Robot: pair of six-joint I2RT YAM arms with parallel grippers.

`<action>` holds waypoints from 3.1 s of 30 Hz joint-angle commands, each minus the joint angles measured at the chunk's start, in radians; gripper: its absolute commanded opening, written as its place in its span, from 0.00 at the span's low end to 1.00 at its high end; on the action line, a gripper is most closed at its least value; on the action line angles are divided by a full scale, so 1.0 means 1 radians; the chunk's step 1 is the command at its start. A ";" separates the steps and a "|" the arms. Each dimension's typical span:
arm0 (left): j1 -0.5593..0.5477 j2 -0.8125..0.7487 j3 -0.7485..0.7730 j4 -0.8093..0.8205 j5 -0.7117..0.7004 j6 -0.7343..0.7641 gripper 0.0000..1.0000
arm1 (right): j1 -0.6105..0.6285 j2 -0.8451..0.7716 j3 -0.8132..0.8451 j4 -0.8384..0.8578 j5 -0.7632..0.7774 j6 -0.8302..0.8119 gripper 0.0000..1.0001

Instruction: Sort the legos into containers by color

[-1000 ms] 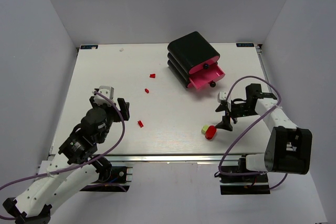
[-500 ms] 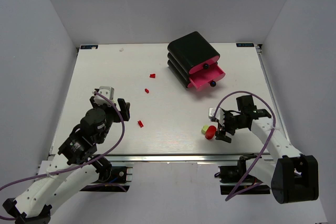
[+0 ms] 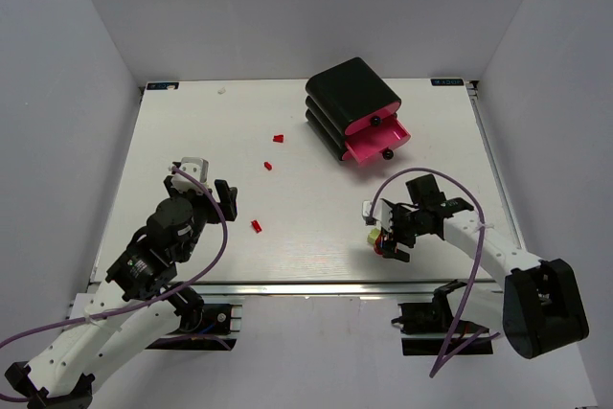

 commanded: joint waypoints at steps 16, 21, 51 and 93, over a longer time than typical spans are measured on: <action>0.002 0.000 0.004 0.016 0.025 0.006 0.85 | 0.077 0.088 -0.035 0.147 0.091 0.066 0.59; 0.002 0.075 -0.026 0.141 0.369 0.046 0.85 | 0.075 0.078 -0.012 0.081 0.068 0.017 0.26; -0.153 0.931 0.129 0.752 0.988 -0.549 0.81 | 0.180 -0.143 0.154 0.085 -0.182 -0.085 0.00; -0.099 0.767 0.184 0.467 0.729 -0.451 0.18 | 0.135 -0.241 0.065 0.228 0.019 0.143 0.00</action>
